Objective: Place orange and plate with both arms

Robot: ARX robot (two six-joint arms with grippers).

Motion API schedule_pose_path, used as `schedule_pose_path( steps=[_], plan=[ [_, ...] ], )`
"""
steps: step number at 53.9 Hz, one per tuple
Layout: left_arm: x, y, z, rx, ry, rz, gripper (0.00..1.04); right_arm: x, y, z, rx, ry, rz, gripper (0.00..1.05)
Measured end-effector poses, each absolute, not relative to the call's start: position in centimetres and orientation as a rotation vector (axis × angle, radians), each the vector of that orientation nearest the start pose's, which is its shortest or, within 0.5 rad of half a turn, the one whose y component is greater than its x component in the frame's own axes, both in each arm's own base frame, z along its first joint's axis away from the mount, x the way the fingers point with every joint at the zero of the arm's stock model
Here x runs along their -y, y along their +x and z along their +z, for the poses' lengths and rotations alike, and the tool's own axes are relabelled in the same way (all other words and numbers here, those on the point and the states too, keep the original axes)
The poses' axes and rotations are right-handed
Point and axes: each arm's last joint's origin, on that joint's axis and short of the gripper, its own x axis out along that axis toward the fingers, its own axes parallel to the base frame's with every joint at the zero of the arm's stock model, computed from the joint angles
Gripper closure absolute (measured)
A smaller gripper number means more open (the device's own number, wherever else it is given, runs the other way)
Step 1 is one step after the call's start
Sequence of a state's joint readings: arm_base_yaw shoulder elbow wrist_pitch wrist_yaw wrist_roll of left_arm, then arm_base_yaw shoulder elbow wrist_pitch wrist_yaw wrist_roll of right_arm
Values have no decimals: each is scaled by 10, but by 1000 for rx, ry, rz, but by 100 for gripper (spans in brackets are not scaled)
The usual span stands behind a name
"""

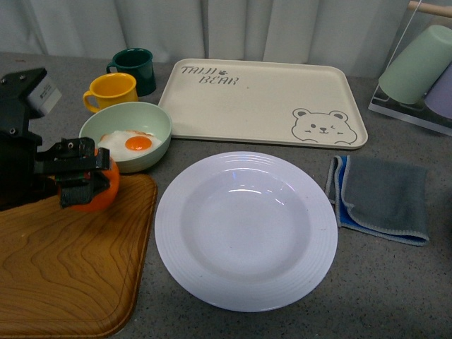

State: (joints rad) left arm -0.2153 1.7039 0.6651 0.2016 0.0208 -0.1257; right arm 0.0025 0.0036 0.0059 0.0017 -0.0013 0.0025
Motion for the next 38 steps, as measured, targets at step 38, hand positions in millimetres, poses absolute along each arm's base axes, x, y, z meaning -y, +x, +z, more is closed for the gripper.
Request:
schedule_pose_path(
  steps=[38],
  plan=[
    [191, 281, 84, -666, 599, -593, 51, 0, 98, 165, 4, 2, 4, 9]
  ],
)
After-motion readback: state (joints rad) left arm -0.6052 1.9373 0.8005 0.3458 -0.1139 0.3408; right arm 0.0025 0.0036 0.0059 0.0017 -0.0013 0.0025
